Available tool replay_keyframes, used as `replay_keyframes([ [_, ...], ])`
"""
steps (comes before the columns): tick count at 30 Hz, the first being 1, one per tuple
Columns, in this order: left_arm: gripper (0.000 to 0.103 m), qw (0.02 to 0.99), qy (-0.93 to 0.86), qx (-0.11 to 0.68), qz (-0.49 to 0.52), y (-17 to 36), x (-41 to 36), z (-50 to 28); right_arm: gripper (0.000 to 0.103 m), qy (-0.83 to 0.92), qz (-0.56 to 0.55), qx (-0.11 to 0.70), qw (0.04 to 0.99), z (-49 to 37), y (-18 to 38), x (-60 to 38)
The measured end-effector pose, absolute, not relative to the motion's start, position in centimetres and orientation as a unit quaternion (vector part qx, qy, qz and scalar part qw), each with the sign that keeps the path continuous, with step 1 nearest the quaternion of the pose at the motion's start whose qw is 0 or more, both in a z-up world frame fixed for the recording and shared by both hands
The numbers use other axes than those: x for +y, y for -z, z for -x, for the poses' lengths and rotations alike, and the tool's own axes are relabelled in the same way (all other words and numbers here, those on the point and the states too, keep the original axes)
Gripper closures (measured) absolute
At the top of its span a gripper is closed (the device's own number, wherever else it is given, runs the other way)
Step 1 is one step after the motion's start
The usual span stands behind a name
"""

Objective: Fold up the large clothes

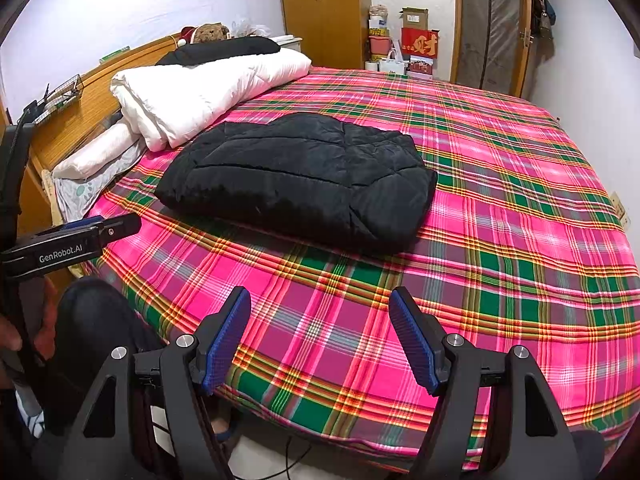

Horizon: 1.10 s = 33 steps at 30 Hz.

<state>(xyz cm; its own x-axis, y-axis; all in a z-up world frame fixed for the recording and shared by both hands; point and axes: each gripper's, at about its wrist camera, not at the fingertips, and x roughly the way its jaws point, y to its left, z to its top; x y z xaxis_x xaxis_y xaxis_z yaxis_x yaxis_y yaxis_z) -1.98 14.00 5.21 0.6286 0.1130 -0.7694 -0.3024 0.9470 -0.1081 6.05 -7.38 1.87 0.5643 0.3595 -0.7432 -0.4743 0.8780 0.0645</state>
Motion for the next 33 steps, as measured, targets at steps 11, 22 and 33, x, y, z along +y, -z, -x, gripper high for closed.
replay_keyframes([
  [11,0.023,0.896,-0.118,0.413,0.111,-5.4,13.8,2.1,0.032,-0.237,0.071,0.402,0.882,-6.1,-2.0,-7.4],
  [22,0.023,0.889,-0.102,0.422,0.144,-5.2,14.6,2.1,0.032,-0.236,0.071,0.403,0.881,-6.2,-1.9,-7.4],
  [33,0.023,0.885,-0.107,0.426,0.154,-5.1,14.6,2.0,0.032,-0.233,0.069,0.406,0.881,-6.2,-1.6,-7.4],
])
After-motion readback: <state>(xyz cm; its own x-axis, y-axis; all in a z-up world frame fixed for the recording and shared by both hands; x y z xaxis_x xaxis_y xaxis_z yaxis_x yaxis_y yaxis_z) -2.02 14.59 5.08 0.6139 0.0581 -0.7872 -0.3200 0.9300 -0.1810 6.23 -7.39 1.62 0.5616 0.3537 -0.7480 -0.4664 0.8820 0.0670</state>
